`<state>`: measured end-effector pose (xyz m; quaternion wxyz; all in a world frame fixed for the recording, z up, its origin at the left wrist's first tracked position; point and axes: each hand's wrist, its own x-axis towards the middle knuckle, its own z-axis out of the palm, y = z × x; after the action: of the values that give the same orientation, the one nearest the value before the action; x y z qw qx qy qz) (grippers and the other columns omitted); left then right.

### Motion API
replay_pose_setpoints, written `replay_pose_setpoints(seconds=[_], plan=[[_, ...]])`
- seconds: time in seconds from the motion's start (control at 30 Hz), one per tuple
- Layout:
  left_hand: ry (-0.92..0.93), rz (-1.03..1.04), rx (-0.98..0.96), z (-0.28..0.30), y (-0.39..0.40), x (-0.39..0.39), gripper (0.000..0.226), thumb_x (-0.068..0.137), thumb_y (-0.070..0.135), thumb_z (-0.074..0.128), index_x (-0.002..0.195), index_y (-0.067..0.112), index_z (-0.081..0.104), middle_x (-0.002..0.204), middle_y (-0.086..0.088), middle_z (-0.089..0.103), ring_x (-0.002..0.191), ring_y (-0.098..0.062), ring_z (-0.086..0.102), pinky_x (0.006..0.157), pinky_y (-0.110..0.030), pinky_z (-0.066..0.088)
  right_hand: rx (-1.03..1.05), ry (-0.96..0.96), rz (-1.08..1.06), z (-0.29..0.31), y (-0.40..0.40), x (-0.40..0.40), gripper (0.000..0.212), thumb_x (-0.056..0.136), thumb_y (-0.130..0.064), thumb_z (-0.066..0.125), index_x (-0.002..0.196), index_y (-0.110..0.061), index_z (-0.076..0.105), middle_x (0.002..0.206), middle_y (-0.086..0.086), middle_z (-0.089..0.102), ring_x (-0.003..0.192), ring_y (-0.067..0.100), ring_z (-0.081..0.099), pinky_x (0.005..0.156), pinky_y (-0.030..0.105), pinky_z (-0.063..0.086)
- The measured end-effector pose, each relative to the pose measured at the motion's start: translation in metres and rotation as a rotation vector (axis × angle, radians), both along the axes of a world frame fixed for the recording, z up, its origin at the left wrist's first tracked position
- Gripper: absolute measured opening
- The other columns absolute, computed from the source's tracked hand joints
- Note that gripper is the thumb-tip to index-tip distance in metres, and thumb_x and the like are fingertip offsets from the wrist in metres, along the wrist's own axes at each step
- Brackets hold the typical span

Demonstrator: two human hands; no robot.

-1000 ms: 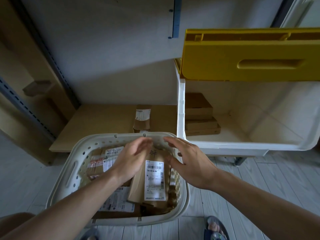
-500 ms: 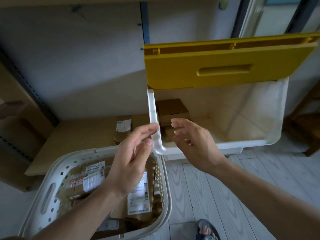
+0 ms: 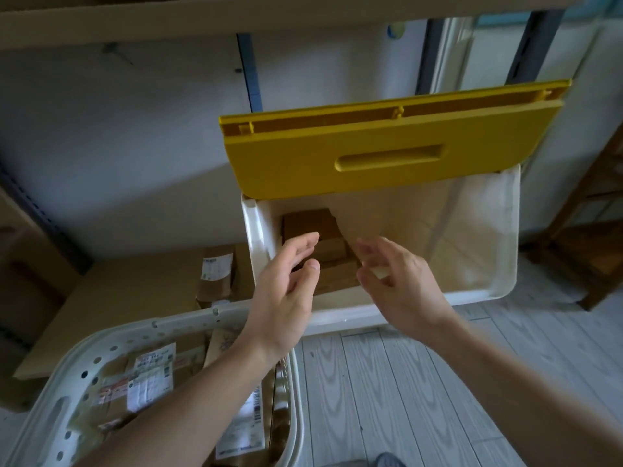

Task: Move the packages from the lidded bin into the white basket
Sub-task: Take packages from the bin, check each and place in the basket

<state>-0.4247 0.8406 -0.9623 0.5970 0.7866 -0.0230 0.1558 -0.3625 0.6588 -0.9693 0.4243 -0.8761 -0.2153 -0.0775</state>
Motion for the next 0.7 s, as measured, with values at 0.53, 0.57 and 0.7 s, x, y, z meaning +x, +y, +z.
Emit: replay_pose_setpoints(seconds=[0.53,0.57,0.7], plan=[[0.425,0.445,0.093,-0.039,-0.012,0.119,0.049,0.106,0.023,0.044,0.154,0.012,0.04,0.144,-0.006,0.052,0.116,-0.027,0.057,0.088,-0.031,0.039,0.004,0.473,-0.043,-0.049,0.055,0.108,0.048,0.092,-0.012,0.053,0.14,-0.019,0.047,0.124,0.008,0.064,0.104,0.029,0.064,0.075,0.033,0.053],[0.442,0.461,0.093,-0.041,-0.011,0.123,0.048,0.105,0.022,0.045,0.151,0.01,0.043,0.144,-0.012,0.054,0.121,-0.032,0.056,0.088,-0.031,0.039,0.056,0.518,-0.048,-0.051,0.061,0.112,0.051,0.092,-0.012,0.053,0.142,-0.02,0.046,0.127,0.008,0.063,0.107,0.03,0.064,0.082,0.039,0.056],[0.565,0.471,0.123,-0.04,-0.016,0.136,0.046,0.106,0.025,0.044,0.148,0.005,0.044,0.149,-0.02,0.049,0.135,-0.037,0.049,0.098,-0.033,0.039,0.225,0.57,-0.119,-0.051,0.076,0.122,0.048,0.093,-0.015,0.054,0.14,-0.019,0.052,0.131,0.011,0.063,0.118,0.035,0.06,0.099,0.046,0.052]])
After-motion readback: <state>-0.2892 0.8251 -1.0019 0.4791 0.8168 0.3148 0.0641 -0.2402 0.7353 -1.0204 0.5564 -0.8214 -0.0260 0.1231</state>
